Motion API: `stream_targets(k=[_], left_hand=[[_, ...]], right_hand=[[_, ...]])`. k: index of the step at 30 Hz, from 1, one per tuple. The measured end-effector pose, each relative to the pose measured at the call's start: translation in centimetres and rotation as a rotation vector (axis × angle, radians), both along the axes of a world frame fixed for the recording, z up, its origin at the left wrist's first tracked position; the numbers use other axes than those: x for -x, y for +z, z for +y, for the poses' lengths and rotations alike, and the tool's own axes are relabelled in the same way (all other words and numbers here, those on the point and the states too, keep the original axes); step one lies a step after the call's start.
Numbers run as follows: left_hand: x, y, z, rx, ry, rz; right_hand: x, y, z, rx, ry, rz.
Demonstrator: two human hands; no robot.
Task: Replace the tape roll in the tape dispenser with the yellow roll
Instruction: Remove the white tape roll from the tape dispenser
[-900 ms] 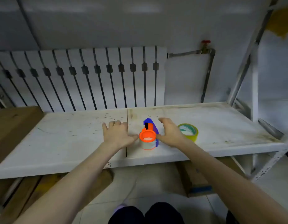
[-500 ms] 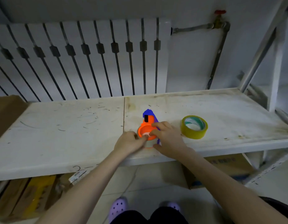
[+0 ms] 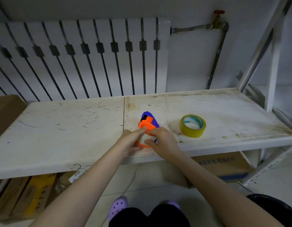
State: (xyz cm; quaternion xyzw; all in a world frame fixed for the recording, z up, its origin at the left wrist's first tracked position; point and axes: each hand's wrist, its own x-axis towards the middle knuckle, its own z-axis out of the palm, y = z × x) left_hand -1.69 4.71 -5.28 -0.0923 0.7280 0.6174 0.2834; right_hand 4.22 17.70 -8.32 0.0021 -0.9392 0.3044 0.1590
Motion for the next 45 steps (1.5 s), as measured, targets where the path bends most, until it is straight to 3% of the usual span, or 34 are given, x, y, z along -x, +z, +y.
stream_targets(k=[3,6,9,13,15,19,26,31,33,36,40,45], left_hand=[[-0.2,0.7,-0.9,-0.102,0.103,-0.012],[0.0,2.0,-1.9,-0.072,0.128,0.057],[-0.1,3.8,-2.4,-0.035,0.118,0.146],[-0.1,5.2,-2.8,0.065,0.119,0.257],[-0.4,5.5,-2.9,0.086,0.121,0.295],[-1.3,5.7,-2.6,0.010,0.138,0.322],[-2.8,6.2,-2.6,-0.092,0.081,0.241],[-2.1,6.0,-3.7,0.114,-0.062,0.286],[-2.4,5.6,-3.7,0.111,-0.092,0.309],[-2.7,4.6,-3.5,0.048,-0.063,0.324],[-2.7,4.0,-3.4,0.000,0.008,0.309],[-2.5,3.8,-3.3,0.018,0.018,0.324]], right_hand=[[-1.1,0.2,-0.3,0.146,0.033,0.121],[-1.6,-0.2,0.5,0.115,-0.002,0.181],[-1.9,0.0,1.1,0.016,-0.046,0.084],[-1.6,0.7,1.0,-0.133,0.049,-0.175],[-1.5,1.4,0.4,-0.060,0.032,-0.165],[-1.5,3.5,-2.0,0.164,0.017,0.069],[-1.9,3.7,-4.2,0.304,-0.055,0.052],[-1.8,3.4,-3.1,0.507,-0.053,-0.044],[-1.9,3.3,-2.8,0.536,-0.032,-0.070],[-2.1,3.2,-2.6,0.551,-0.015,-0.060],[-2.4,3.2,-1.8,0.547,-0.144,0.001],[-3.0,2.7,-0.8,0.634,-0.082,-0.107]])
